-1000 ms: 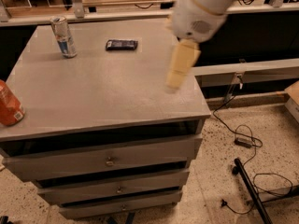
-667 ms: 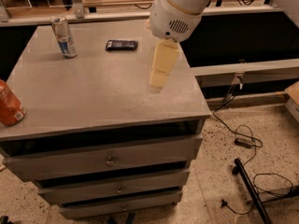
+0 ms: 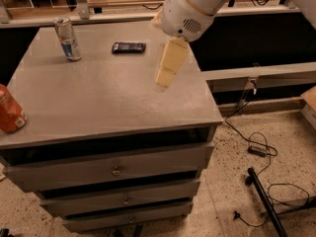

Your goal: Move redbull can near coke can

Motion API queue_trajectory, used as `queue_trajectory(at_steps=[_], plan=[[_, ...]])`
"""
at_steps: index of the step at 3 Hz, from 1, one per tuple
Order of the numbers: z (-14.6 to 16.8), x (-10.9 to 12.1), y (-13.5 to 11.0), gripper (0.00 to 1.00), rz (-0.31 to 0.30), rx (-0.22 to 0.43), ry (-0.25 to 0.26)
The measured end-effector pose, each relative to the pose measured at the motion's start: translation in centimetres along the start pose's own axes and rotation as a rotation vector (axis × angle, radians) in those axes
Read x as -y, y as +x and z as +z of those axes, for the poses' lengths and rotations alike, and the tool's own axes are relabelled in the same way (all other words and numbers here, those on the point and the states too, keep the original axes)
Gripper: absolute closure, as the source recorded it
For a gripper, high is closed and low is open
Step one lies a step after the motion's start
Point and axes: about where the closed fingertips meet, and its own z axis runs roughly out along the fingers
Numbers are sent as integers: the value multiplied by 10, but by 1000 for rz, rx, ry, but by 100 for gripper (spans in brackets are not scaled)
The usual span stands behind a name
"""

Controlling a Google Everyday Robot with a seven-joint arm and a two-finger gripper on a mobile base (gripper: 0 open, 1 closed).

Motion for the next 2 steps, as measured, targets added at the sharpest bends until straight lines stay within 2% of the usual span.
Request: queue_trajectory(at_steps=[1, 2], plan=[[9, 51, -21, 0, -41, 188, 46], [34, 106, -35, 0, -26, 311, 45]])
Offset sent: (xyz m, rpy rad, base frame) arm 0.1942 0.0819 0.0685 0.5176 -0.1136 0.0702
